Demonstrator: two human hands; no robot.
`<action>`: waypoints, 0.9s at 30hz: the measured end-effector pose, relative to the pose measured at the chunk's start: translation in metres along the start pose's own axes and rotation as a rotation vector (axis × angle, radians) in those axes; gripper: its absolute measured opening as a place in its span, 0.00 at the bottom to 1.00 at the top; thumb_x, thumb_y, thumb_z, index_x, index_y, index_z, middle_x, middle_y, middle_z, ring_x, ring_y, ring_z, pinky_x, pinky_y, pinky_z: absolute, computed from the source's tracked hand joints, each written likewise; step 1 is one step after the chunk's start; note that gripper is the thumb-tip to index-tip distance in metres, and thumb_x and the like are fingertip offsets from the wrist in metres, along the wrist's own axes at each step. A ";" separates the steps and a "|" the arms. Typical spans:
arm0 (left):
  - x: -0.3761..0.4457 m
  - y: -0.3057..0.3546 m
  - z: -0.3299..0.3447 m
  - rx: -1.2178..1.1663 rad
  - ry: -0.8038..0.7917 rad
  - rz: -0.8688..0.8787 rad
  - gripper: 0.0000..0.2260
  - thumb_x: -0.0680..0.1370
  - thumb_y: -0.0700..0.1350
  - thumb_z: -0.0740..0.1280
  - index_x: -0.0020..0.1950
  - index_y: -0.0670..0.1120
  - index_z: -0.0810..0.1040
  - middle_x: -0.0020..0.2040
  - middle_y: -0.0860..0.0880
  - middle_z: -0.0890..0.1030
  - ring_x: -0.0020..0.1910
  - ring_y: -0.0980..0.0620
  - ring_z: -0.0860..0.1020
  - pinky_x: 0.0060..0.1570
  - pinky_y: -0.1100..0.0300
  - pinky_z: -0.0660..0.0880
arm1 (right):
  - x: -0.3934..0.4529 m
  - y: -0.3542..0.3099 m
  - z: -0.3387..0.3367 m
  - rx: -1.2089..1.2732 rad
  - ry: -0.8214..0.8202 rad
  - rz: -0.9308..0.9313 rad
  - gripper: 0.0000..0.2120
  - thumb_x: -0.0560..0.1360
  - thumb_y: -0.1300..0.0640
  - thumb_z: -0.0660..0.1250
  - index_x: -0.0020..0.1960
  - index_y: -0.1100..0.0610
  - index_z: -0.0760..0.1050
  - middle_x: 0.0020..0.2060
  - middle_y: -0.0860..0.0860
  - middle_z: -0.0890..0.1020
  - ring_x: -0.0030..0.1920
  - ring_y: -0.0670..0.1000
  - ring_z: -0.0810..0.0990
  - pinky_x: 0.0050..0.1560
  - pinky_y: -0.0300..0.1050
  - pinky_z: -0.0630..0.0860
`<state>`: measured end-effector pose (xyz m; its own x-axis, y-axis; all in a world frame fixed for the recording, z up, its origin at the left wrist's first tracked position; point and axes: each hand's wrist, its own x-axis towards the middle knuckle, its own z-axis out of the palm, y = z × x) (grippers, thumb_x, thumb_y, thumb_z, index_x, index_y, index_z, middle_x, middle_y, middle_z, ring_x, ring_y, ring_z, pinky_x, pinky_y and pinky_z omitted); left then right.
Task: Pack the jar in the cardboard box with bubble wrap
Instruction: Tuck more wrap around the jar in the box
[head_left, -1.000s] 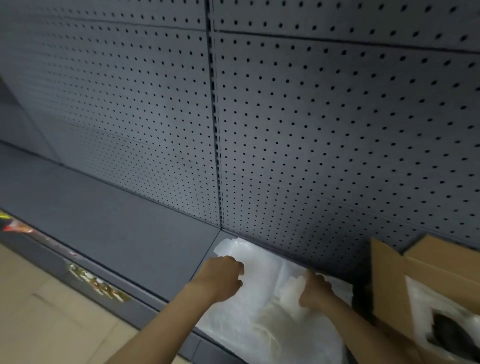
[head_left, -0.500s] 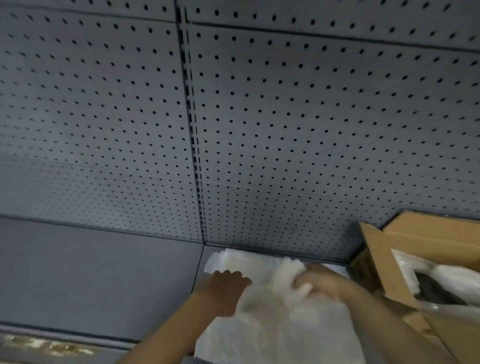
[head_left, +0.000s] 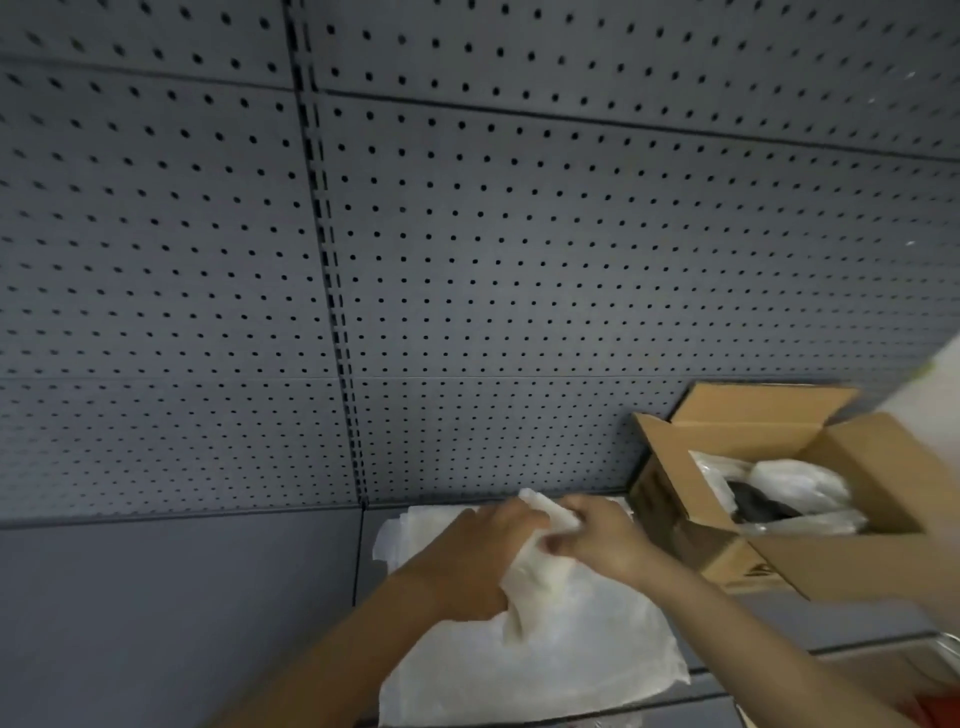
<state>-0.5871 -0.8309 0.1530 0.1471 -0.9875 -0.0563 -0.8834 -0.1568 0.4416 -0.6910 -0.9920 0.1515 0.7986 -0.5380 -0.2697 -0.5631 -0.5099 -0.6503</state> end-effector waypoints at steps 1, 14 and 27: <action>0.005 0.003 0.000 -0.003 0.052 0.020 0.37 0.69 0.43 0.71 0.74 0.54 0.58 0.72 0.50 0.63 0.68 0.47 0.66 0.67 0.51 0.66 | -0.005 0.000 -0.004 -0.062 0.024 -0.049 0.14 0.69 0.54 0.74 0.51 0.60 0.79 0.42 0.50 0.81 0.42 0.48 0.78 0.39 0.38 0.73; 0.092 0.112 -0.050 0.266 0.186 0.053 0.13 0.74 0.51 0.69 0.57 0.53 0.75 0.56 0.55 0.76 0.56 0.53 0.72 0.48 0.61 0.67 | -0.099 0.004 -0.117 0.026 -0.199 -0.092 0.29 0.70 0.48 0.72 0.68 0.49 0.66 0.58 0.44 0.76 0.55 0.42 0.74 0.54 0.34 0.72; 0.213 0.262 -0.004 0.044 0.148 -0.006 0.16 0.78 0.53 0.65 0.65 0.52 0.73 0.62 0.52 0.77 0.56 0.53 0.76 0.54 0.59 0.74 | -0.138 0.217 -0.277 0.027 0.288 -0.090 0.15 0.74 0.65 0.67 0.60 0.56 0.76 0.50 0.45 0.79 0.51 0.44 0.77 0.44 0.23 0.70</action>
<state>-0.7854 -1.0819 0.2607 0.2138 -0.9740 0.0752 -0.9005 -0.1667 0.4015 -0.9820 -1.2142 0.2442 0.7498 -0.6617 -0.0004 -0.4841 -0.5482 -0.6820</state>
